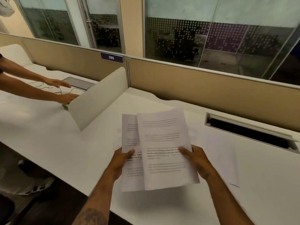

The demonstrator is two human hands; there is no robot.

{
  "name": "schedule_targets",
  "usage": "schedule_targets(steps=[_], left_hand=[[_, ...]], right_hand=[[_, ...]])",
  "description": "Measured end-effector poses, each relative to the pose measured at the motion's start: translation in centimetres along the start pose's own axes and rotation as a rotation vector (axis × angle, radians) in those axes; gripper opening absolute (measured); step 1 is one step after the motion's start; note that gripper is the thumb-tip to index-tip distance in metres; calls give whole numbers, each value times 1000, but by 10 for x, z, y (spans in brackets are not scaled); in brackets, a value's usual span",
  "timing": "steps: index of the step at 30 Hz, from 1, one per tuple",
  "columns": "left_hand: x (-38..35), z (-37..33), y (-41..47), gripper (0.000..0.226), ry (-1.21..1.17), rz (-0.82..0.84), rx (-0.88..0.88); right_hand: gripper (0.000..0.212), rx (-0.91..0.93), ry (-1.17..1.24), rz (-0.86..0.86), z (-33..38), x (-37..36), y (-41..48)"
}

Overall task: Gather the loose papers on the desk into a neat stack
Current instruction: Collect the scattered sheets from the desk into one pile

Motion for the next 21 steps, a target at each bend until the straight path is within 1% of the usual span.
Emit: schedule_targets(steps=[3, 5, 7, 8, 9, 13, 15, 16, 17, 19, 20, 21], left_hand=[[-15, 3, 2, 45, 2, 14, -6], [-21, 9, 4, 50, -40, -5, 26], [-23, 16, 7, 65, -108, -26, 81], [-25, 18, 9, 68, -128, -13, 94], [-29, 18, 9, 66, -124, 10, 90], [-38, 21, 13, 41, -3, 42, 24], [-36, 25, 14, 35, 17, 20, 18], [-36, 25, 14, 34, 16, 7, 19], [-34, 25, 14, 33, 17, -1, 18], [-32, 24, 15, 32, 21, -9, 15], [-32, 24, 16, 32, 25, -12, 17], [-32, 25, 17, 33, 30, -14, 18]], right_hand=[[29, -23, 50, -1, -12, -28, 0], [31, -46, 51, -44, -20, -35, 0], [31, -71, 26, -95, -25, -37, 0], [31, -73, 14, -114, -27, -37, -1], [31, -69, 11, -128, -28, -37, -1], [36, -62, 26, -158, -32, -29, 3], [37, -84, 37, -253, -43, -4, 7], [36, -120, 5, -355, -54, 17, 6], [36, -186, -79, -478, -70, 43, 4], [41, -395, -295, -670, -110, 95, -10], [47, -510, -384, -712, -129, 116, -18], [55, -609, -456, -718, -146, 132, -25]])
Point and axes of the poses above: each hand's wrist, its own y-axis towards the middle knuckle, its own x-axis out of the back of the hand, z = x × y, the point moved 8 cm from there along y, towards the middle knuckle, and after that the axes turned 11 degrees about -y, right-handed, at the moved point
